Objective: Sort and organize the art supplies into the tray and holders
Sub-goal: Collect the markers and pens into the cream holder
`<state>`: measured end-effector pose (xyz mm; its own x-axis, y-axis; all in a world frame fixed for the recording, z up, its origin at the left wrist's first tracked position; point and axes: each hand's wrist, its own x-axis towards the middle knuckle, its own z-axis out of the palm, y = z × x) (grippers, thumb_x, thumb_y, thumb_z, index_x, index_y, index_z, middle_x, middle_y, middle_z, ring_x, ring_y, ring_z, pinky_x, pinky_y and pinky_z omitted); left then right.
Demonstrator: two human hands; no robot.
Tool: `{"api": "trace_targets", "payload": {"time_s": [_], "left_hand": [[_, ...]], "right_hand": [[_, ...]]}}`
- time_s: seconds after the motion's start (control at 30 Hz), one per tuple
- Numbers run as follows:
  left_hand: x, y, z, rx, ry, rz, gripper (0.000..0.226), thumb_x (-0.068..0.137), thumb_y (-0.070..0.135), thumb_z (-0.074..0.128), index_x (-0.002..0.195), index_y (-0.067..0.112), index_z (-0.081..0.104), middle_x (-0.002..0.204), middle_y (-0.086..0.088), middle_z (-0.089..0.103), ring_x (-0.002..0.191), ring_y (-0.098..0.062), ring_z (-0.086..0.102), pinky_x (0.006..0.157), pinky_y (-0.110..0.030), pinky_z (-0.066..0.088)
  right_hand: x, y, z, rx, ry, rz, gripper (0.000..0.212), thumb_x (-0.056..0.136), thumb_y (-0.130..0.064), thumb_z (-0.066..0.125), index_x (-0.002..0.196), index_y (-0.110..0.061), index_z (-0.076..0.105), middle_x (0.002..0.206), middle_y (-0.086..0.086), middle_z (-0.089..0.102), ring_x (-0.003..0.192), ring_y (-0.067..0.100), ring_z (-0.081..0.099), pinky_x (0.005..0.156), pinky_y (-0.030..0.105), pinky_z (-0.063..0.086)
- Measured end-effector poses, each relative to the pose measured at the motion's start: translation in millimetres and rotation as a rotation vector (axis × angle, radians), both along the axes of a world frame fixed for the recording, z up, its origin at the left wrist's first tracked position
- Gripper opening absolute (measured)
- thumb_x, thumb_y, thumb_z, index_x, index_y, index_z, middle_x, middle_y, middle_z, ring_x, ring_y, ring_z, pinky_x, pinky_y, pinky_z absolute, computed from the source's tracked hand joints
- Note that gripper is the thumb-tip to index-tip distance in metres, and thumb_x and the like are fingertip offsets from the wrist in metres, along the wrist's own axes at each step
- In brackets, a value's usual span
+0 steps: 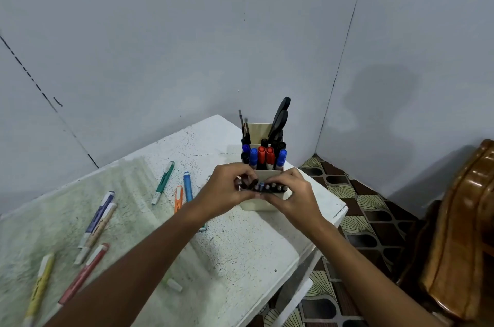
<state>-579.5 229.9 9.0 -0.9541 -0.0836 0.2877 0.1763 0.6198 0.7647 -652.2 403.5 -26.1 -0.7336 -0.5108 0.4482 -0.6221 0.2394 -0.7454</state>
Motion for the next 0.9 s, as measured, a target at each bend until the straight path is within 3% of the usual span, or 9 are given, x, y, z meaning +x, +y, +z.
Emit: {"api": "trace_targets", "payload": {"time_s": [0.23,0.4,0.67,0.9], "left_hand": [[4,-13,4,0.037,-0.045,-0.036,0.037,0.069,-0.001,0.081,0.099,0.016,0.069,0.092,0.007,0.07,0.084,-0.01,0.066,0.074,-0.031,0.056],[10,-9,2,0.177,0.01,0.063,0.035,0.068,-0.007,0.079,0.088,0.018,0.065,0.091,-0.006,0.068,0.088,-0.019,0.068,0.073,-0.036,0.06],[22,-8,12,0.232,0.198,0.146,0.025,0.068,-0.009,0.079,0.089,0.002,0.071,0.087,-0.011,0.072,0.077,-0.018,0.072,0.07,-0.026,0.058],[24,-6,4,0.208,0.17,0.07,0.028,0.074,-0.006,0.073,0.098,0.009,0.074,0.092,-0.004,0.073,0.084,-0.013,0.071,0.075,-0.025,0.058]], "right_hand": [[-3,2,-1,0.026,0.01,0.003,0.026,0.071,-0.013,0.083,0.095,-0.016,0.074,0.09,-0.006,0.063,0.09,0.0,0.05,0.071,0.006,0.04],[-2,2,0,0.001,-0.05,0.01,0.029,0.072,-0.013,0.083,0.099,-0.018,0.073,0.095,-0.002,0.061,0.091,-0.002,0.051,0.074,0.007,0.043],[0,1,1,-0.01,-0.073,0.041,0.032,0.072,-0.017,0.083,0.102,-0.018,0.071,0.096,-0.001,0.061,0.093,-0.009,0.05,0.075,0.003,0.04],[6,-3,4,-0.073,-0.094,0.073,0.039,0.07,-0.02,0.085,0.106,-0.022,0.069,0.1,0.001,0.063,0.097,-0.001,0.053,0.079,0.009,0.044]]}}
